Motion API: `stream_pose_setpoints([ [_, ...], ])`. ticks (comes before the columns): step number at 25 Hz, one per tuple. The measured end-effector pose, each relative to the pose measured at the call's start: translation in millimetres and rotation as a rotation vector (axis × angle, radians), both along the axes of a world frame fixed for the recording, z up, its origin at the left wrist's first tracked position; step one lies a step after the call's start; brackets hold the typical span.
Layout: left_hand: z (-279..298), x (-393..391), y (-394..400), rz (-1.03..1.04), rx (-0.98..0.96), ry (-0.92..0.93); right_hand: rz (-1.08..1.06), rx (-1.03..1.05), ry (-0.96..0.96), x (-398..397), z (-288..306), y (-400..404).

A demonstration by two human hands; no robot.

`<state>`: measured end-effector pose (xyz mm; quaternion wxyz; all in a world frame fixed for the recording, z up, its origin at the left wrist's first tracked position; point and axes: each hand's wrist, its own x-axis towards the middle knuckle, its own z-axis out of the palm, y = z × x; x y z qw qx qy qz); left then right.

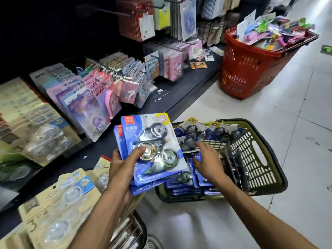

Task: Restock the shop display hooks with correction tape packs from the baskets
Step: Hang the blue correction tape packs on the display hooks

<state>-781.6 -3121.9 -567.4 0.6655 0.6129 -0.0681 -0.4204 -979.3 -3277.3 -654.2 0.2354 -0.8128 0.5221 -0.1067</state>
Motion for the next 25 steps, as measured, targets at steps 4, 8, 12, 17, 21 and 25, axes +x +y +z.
stream_pose_setpoints([
  [4, 2.0, 18.7, 7.6, 0.043, 0.012, 0.023, 0.129, 0.007, 0.458, 25.9, -34.9, -22.4],
  [8, -6.0, 34.5, 20.5, 0.042, 0.056, 0.006, 0.047, -0.022, 0.609, 36.1, -50.1, -31.4],
  [12, -1.6, 39.9, 26.0, 0.069, 0.041, 0.067, -0.063, -0.194, 0.331, 20.4, -36.1, -24.2],
  [17, 15.4, 37.8, 28.6, 0.093, -0.029, 0.148, -0.245, 0.287, -0.566, -18.3, 15.8, -0.4],
  [21, 52.4, 44.3, 54.8, 0.138, -0.073, 0.123, -0.117, 0.462, -0.821, -8.4, 94.6, 31.8],
  [25, 94.6, 80.7, 135.2, 0.238, -0.096, 0.052, 0.137, 0.517, -0.888, 48.0, 168.2, 86.3],
])
